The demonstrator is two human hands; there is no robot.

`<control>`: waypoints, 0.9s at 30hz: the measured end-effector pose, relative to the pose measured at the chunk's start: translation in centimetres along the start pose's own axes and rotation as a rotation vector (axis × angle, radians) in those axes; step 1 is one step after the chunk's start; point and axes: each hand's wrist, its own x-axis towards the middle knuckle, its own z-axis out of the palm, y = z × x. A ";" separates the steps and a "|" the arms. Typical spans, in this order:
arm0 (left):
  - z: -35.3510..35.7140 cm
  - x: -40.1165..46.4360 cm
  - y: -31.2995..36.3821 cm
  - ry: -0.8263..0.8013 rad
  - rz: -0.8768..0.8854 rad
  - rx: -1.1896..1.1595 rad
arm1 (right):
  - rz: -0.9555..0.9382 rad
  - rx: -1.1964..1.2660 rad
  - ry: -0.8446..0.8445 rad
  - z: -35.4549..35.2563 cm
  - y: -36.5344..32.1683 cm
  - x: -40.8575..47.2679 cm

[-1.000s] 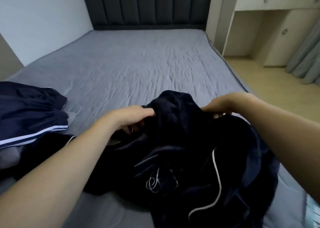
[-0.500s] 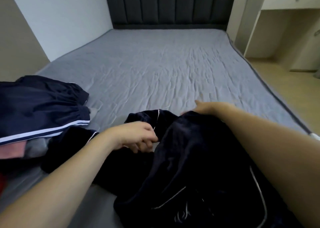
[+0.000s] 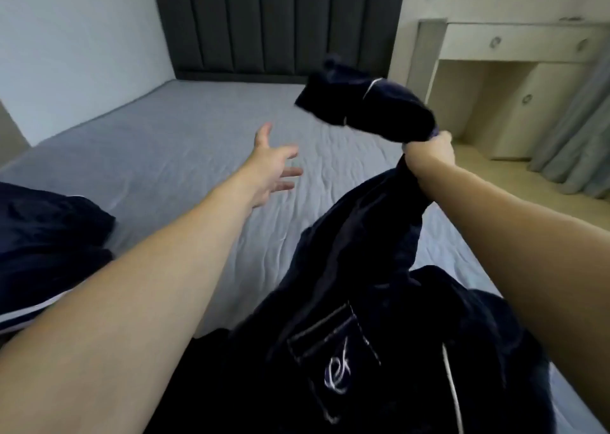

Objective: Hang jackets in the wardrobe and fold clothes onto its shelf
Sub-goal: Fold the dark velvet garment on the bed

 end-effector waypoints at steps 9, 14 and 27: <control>0.2 -13.5 -10.7 -0.624 -0.448 0.387 | -0.406 -0.965 -0.355 2.6 9.2 -1.6; -1.2 -17.8 -7.2 -0.571 0.021 0.209 | -0.228 -1.046 -1.251 6.7 8.6 -7.2; 2.5 -24.2 2.3 -0.853 0.762 1.165 | -0.412 -0.248 -0.001 -0.4 -0.8 -3.7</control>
